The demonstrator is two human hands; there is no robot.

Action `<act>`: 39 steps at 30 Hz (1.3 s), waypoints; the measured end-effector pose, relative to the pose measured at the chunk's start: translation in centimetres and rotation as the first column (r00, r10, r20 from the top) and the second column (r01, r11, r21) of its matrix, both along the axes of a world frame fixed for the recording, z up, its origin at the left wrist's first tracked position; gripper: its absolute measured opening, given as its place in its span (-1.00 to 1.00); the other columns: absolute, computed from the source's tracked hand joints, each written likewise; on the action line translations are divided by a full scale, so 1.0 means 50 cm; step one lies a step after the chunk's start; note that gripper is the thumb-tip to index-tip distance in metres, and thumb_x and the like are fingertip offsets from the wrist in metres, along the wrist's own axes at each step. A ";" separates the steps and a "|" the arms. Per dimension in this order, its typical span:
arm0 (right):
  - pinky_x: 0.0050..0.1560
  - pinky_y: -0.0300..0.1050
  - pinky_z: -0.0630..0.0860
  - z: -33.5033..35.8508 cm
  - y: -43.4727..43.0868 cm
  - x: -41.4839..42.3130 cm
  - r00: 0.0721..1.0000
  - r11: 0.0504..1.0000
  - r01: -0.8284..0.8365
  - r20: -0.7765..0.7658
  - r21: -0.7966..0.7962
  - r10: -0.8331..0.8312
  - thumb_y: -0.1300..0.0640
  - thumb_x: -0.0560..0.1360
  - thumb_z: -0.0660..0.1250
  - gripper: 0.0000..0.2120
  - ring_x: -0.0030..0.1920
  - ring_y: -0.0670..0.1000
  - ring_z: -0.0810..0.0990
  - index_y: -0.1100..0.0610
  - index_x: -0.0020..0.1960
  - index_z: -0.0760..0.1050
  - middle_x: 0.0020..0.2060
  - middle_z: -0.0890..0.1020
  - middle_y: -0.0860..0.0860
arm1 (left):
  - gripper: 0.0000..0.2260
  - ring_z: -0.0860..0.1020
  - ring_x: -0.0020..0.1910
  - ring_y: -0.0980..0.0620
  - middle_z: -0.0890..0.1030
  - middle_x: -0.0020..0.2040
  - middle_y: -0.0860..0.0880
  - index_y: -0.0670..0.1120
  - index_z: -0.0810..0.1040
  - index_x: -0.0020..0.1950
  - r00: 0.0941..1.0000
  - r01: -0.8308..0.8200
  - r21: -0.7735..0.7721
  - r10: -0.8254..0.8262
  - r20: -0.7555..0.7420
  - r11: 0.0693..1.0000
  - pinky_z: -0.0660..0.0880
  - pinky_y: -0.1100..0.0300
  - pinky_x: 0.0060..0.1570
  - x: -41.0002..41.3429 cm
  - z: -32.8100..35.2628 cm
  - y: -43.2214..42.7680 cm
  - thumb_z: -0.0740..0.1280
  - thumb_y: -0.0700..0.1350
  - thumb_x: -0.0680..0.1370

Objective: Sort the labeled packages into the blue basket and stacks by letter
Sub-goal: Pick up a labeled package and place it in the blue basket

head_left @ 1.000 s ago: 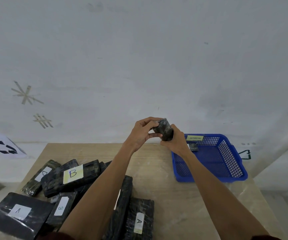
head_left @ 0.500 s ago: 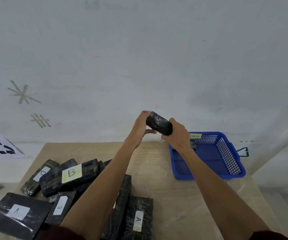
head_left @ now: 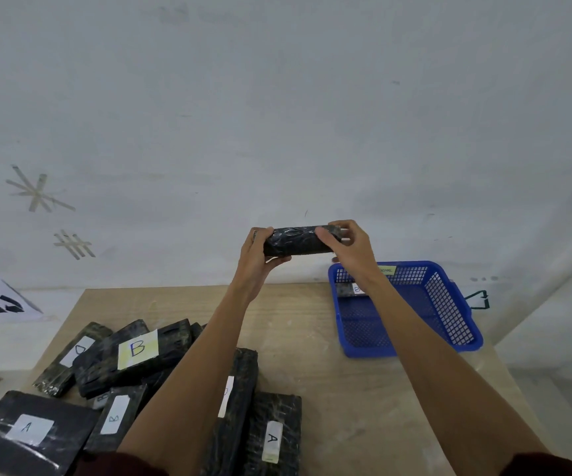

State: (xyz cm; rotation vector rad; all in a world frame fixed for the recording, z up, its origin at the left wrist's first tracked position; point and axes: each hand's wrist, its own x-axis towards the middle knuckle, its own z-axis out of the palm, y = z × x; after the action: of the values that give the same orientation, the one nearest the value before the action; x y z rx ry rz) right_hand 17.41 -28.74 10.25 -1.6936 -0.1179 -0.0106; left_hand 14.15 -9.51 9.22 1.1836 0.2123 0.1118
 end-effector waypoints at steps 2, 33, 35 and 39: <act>-0.18 0.03 0.68 0.006 0.004 -0.004 0.984 0.990 -0.112 -0.128 0.083 0.122 -0.07 0.59 0.36 -0.68 0.10 0.11 0.66 0.12 0.22 0.52 0.12 0.62 0.11 | -0.85 0.61 0.14 -0.12 0.59 0.10 -0.20 -0.18 0.47 0.05 1.000 0.005 -0.028 -0.005 -0.006 1.000 0.63 0.03 0.00 0.001 -0.011 0.002 0.27 -0.09 0.65; 0.01 0.15 0.67 -0.021 0.042 -0.040 0.922 0.680 -0.132 -0.162 0.722 0.352 0.41 0.58 0.00 -0.73 0.15 0.25 0.51 0.26 0.01 0.47 0.04 0.50 0.25 | -0.88 0.42 0.11 -0.10 0.42 0.03 -0.17 -0.22 0.47 -0.01 0.974 -0.130 -0.239 0.080 -0.211 0.962 0.44 -0.05 0.40 0.012 -0.092 -0.017 0.17 -0.21 0.64; -0.01 0.14 0.67 -0.022 0.042 -0.037 0.929 0.697 -0.129 -0.160 0.706 0.334 0.41 0.58 0.00 -0.72 0.15 0.26 0.51 0.27 -0.03 0.48 0.01 0.50 0.24 | -0.90 0.42 0.10 -0.09 0.41 0.02 -0.16 -0.21 0.46 0.00 0.974 -0.126 -0.229 0.076 -0.215 0.965 0.46 -0.01 0.34 0.013 -0.087 -0.016 0.18 -0.21 0.64; -0.03 0.10 0.67 -0.020 0.043 -0.032 0.941 0.714 -0.126 -0.146 0.689 0.307 0.40 0.59 0.01 -0.72 0.16 0.27 0.48 0.26 -0.03 0.49 0.06 0.45 0.25 | -0.88 0.46 0.10 -0.09 0.45 0.00 -0.16 -0.22 0.48 0.00 0.974 -0.121 -0.210 0.075 -0.216 0.970 0.51 0.04 0.25 0.017 -0.081 -0.019 0.18 -0.21 0.64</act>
State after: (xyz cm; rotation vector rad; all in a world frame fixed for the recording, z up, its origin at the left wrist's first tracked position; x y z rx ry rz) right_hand 15.79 -26.60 9.25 -0.9234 -0.1070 0.3103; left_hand 14.99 -10.44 5.17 0.9604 0.4562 0.0499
